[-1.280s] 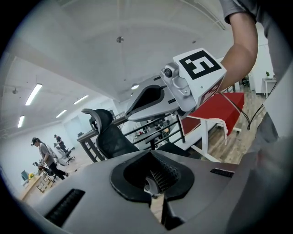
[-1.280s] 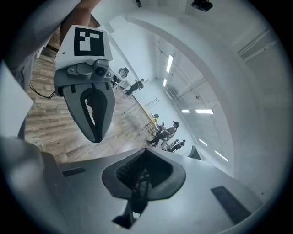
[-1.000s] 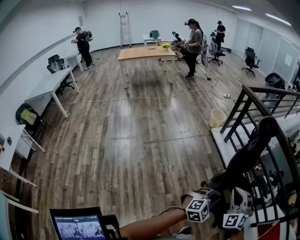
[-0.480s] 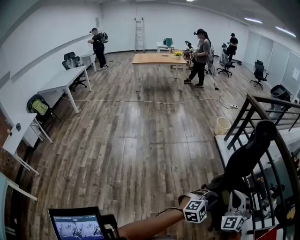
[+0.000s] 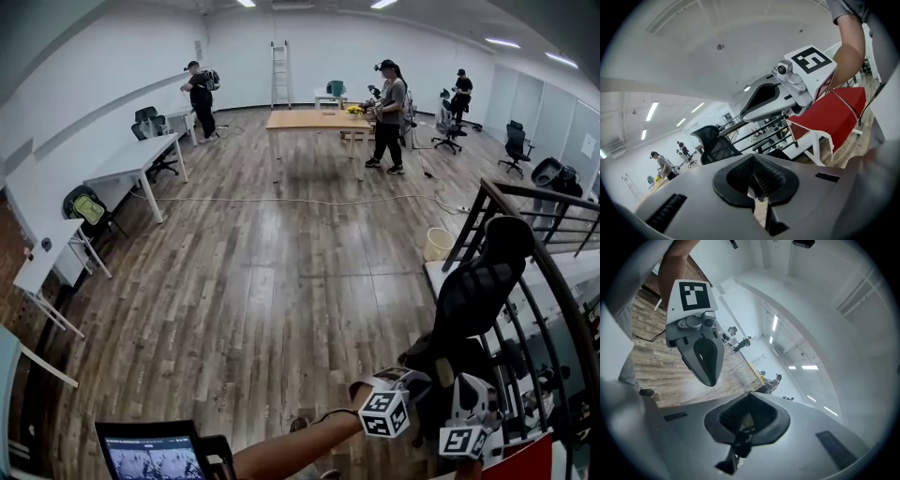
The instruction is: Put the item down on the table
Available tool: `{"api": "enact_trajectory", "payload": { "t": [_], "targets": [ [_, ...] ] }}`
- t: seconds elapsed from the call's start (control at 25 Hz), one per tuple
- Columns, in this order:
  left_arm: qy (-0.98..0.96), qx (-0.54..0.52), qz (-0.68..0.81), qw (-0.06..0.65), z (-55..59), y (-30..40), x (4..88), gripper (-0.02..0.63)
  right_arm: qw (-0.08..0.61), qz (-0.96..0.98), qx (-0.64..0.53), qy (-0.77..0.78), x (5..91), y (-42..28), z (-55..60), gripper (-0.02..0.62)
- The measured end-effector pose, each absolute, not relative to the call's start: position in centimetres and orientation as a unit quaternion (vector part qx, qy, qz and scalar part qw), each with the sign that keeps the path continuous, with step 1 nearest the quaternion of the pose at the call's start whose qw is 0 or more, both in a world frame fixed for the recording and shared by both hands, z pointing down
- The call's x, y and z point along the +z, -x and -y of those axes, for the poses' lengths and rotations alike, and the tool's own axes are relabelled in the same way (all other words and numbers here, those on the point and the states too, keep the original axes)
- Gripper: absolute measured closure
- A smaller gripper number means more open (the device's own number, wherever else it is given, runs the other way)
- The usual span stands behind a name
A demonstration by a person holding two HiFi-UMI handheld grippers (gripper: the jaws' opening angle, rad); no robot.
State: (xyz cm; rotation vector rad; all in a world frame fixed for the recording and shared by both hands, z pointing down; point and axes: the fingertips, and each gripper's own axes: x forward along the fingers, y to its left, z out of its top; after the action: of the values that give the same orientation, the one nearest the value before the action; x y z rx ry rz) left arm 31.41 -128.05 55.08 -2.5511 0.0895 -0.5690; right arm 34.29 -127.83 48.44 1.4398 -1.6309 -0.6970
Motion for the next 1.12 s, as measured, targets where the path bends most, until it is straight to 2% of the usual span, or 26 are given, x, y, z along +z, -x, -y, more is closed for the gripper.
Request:
{"api": "enact_trajectory", "payload": {
  "t": [0.24,0.6,1.12],
  "targets": [
    [0.934,-0.222,-0.047,0.275,123.8,-30.4,54.9,0.604,0.407,0.667,-0.289,-0.553,48.6,-32.5,123.7,0.592],
    [0.926,-0.237,-0.062,0.289,118.9,-25.4,55.3,0.604,0.394,0.680,-0.304,-0.539,48.1,-27.5,119.8,0.592],
    [0.924,-0.251,-0.098,0.270,110.7,-10.2,55.4,0.604,0.384,0.695,-0.322,-0.515,46.1,-13.1,112.4,0.592]
  ]
}}
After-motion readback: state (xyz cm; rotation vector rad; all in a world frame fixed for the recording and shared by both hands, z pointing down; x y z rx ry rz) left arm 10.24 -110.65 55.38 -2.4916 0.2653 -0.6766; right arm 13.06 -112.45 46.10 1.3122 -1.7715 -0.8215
